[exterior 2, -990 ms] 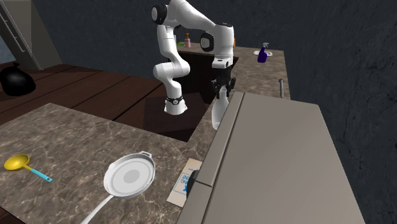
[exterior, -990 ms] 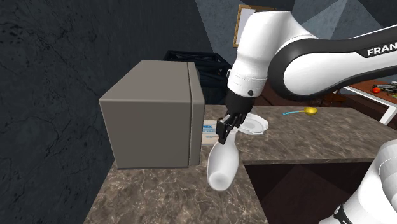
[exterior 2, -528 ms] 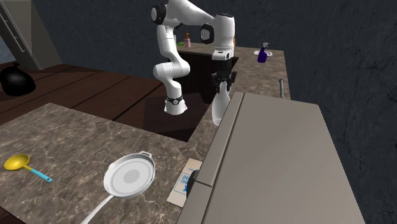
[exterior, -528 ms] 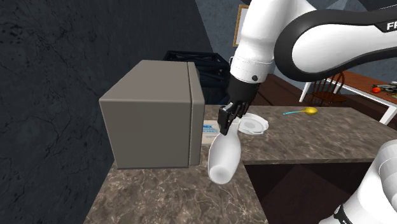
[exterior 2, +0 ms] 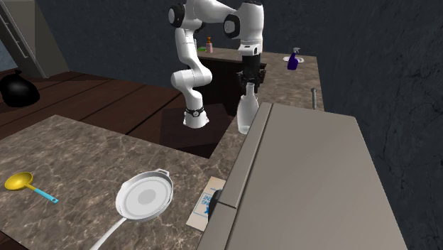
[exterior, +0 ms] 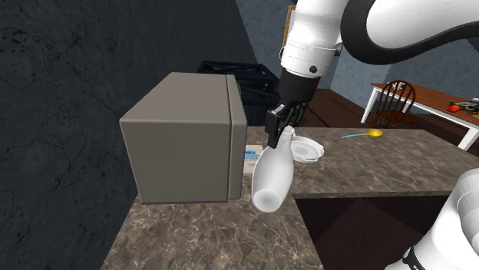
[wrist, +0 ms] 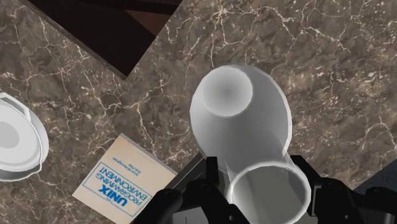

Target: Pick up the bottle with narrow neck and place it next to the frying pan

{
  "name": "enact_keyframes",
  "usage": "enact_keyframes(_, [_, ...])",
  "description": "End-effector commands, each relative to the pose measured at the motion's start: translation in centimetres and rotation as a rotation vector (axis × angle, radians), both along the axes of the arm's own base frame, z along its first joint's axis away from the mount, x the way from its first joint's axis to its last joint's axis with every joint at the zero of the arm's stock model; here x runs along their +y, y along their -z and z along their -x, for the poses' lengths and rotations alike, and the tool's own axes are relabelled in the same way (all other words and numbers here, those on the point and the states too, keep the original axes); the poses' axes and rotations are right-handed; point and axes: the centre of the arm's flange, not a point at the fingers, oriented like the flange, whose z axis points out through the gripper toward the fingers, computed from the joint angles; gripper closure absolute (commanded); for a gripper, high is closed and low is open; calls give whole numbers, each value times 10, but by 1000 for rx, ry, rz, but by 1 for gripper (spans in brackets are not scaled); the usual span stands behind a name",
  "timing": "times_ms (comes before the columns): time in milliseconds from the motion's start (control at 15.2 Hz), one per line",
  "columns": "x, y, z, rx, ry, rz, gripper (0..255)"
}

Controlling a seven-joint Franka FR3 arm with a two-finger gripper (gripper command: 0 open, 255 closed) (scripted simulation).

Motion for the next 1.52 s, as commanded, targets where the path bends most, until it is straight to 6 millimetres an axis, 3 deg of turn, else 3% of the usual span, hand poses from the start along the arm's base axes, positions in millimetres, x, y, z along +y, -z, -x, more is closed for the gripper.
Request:
enact_keyframes(0, [-1,-10,0,0,0,0,255])
enact_keyframes(1452, [-1,-126,0,0,0,0,255])
